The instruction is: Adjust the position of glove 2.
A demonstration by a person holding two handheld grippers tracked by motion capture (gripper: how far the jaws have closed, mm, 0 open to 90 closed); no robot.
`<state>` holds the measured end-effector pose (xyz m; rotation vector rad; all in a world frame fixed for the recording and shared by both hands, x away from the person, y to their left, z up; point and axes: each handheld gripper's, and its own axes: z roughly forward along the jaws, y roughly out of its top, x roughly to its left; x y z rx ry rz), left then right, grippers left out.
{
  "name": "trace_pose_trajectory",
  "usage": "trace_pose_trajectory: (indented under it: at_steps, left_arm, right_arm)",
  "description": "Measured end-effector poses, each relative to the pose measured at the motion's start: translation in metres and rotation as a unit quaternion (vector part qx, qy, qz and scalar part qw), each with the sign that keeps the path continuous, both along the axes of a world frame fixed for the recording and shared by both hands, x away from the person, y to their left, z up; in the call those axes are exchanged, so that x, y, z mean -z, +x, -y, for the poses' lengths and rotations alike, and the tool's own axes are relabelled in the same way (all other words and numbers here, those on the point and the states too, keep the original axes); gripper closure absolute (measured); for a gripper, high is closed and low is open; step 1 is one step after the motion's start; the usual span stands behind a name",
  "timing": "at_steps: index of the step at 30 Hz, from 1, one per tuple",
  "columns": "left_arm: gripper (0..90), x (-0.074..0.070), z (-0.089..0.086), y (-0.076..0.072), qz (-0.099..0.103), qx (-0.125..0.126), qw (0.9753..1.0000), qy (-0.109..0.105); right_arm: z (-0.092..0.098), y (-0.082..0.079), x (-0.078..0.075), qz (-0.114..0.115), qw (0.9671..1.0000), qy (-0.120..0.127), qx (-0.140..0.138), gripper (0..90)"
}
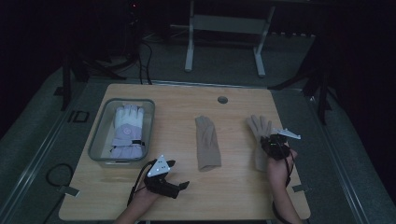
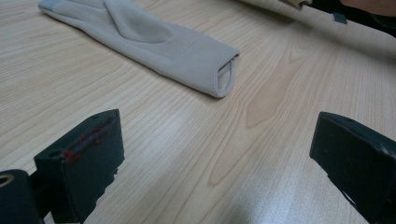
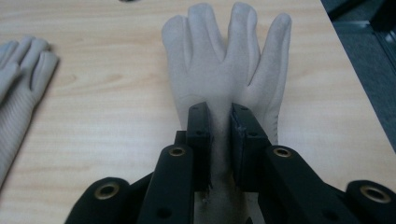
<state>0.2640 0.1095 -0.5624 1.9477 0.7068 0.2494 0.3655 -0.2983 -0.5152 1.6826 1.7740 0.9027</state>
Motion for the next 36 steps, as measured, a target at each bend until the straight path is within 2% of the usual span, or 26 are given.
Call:
trace_pose_trajectory:
  at_steps: [3, 4, 6, 8, 12, 15, 18, 26, 28, 31, 33, 34, 36]
  left_arm:
    - [2.9, -0.001, 0.0, -0.002, 0.006, 0.005, 1.0, 0.001]
    - [2.9, -0.002, 0.0, -0.002, 0.006, 0.004, 1.0, 0.001]
    - [2.9, -0.002, 0.0, -0.001, 0.005, 0.003, 1.0, -0.003]
    - [2.9, -0.002, 0.0, -0.001, 0.005, 0.004, 1.0, -0.001]
    - [2.9, -0.001, 0.0, -0.001, 0.005, 0.007, 1.0, -0.001]
    - [2.9, -0.001, 0.0, -0.001, 0.002, 0.007, 1.0, -0.003]
    - [2.9, -0.001, 0.0, -0.001, 0.003, 0.008, 1.0, -0.003]
    - [2.9, -0.001, 0.0, -0.001, 0.002, 0.009, 1.0, -0.002]
    - [2.9, -0.002, -0.002, -0.001, 0.002, 0.009, 1.0, 0.0]
    - [2.9, -0.004, -0.005, -0.002, 0.004, 0.004, 1.0, -0.006]
    - [2.9, -0.003, -0.006, -0.003, 0.004, 0.001, 1.0, -0.008]
    - [2.9, -0.003, -0.006, -0.004, 0.004, 0.001, 1.0, -0.006]
    - [2.9, -0.003, -0.007, -0.004, 0.004, 0.0, 1.0, -0.005]
  right_arm:
    - [-0.002, -0.005, 0.003, -0.007, 1.0, -0.004, 0.002, 79.4]
    - [-0.003, -0.01, 0.008, -0.021, 0.9997, 0.004, 0.012, 79.3]
    - [-0.004, -0.012, 0.014, -0.026, 0.9996, 0.01, 0.01, 78.9]
    - [-0.005, -0.012, 0.021, -0.03, 0.9995, 0.003, 0.004, 77.8]
    - [-0.002, -0.009, 0.032, -0.04, 0.9992, 0.005, 0.003, 75.4]
    - [-0.003, -0.008, 0.033, -0.042, 0.9991, 0.002, -0.004, 69.7]
    - [-0.001, -0.007, 0.035, -0.039, 0.999, 0.012, -0.018, 61.4]
    - [0.003, -0.007, 0.026, -0.035, 0.9979, -0.006, -0.055, 59.8]
    - [0.01, -0.005, 0.025, -0.041, 0.9959, 0.002, -0.08, 58.7]
    - [0.017, -0.004, 0.024, -0.043, 0.9927, -0.01, -0.112, 56.8]
    - [0.019, -0.004, 0.024, -0.039, 0.9916, -0.015, -0.123, 56.7]
    - [0.024, -0.004, 0.021, -0.033, 0.9885, -0.028, -0.145, 54.6]
    - [0.031, -0.003, 0.02, -0.03, 0.9845, -0.033, -0.17, 54.1]
